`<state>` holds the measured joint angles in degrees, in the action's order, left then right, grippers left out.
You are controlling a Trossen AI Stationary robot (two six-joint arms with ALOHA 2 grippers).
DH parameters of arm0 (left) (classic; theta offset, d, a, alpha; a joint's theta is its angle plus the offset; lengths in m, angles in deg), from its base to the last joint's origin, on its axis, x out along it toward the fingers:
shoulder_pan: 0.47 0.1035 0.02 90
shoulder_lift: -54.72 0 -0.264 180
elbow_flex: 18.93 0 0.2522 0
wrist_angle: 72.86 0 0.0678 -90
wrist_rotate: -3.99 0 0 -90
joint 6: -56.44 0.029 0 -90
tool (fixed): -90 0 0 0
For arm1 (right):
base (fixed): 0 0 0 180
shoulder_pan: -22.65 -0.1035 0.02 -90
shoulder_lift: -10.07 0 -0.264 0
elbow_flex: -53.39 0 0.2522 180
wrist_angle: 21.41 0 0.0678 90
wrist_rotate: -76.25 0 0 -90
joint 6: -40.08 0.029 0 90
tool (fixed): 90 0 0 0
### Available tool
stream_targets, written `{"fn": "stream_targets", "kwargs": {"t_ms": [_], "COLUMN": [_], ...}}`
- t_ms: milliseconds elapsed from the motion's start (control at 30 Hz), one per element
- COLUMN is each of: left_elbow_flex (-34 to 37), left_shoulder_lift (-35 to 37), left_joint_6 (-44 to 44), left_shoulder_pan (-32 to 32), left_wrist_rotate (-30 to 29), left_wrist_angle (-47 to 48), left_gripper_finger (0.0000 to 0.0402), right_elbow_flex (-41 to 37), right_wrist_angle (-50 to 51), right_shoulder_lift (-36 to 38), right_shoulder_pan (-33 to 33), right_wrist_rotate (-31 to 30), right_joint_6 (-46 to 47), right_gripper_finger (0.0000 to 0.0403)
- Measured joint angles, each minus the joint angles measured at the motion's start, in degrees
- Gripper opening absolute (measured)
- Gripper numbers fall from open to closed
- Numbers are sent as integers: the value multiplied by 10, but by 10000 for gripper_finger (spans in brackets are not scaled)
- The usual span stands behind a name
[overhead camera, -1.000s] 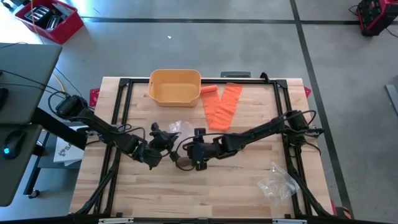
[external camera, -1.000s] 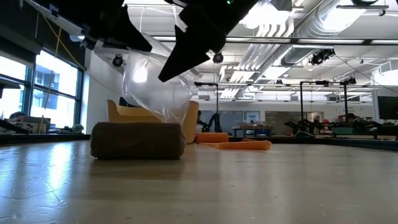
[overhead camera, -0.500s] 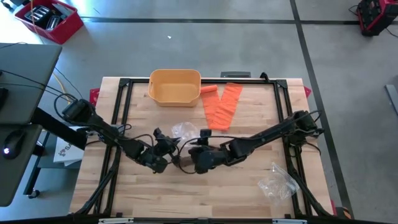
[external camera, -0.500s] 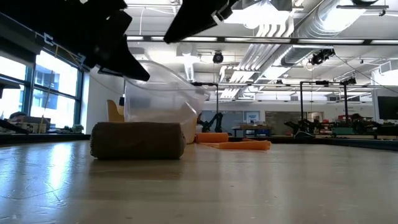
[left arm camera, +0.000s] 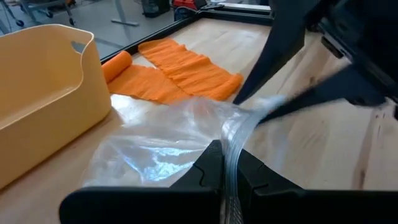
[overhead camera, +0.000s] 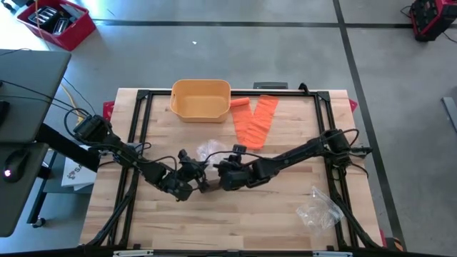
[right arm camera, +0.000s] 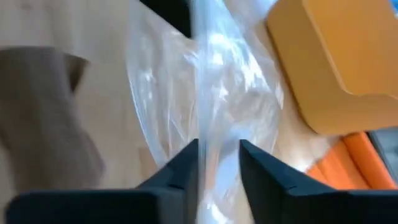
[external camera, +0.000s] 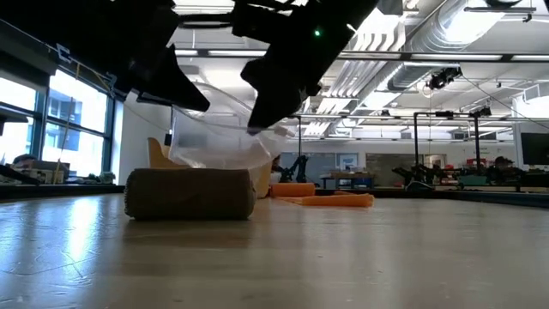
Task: Roll bandage
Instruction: Put the brown bandage into the left transparent zip bag
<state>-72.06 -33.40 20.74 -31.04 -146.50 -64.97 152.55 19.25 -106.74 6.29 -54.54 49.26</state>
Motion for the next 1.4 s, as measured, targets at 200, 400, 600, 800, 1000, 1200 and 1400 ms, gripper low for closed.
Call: {"fn": "stream_targets", "kwargs": {"t_ms": [200,400,600,800,1000,1200,1400], "left_elbow_flex": [0,-10,-41,-103,-185,-212,-212], "left_shoulder_lift": [0,0,0,0,1,1,16], "left_joint_6": [27,105,223,285,219,123,143], "left_shoulder_pan": [2,11,31,47,45,43,39], "left_wrist_rotate": [33,55,55,46,52,78,75], "left_wrist_angle": [-12,-16,-1,93,312,456,437], "left_gripper_finger": [36,136,205,201,196,196,196], "right_elbow_flex": [0,0,18,51,57,57,57], "right_wrist_angle": [15,17,34,85,138,123,117], "right_shoulder_lift": [1,2,3,3,3,3,3], "right_shoulder_pan": [2,15,25,28,36,38,41], "right_wrist_rotate": [-21,33,49,47,51,68,85], "right_joint_6": [-4,-12,-26,-38,-23,-17,-17], "right_gripper_finger": [10,3,1,0,0,0,0]}}
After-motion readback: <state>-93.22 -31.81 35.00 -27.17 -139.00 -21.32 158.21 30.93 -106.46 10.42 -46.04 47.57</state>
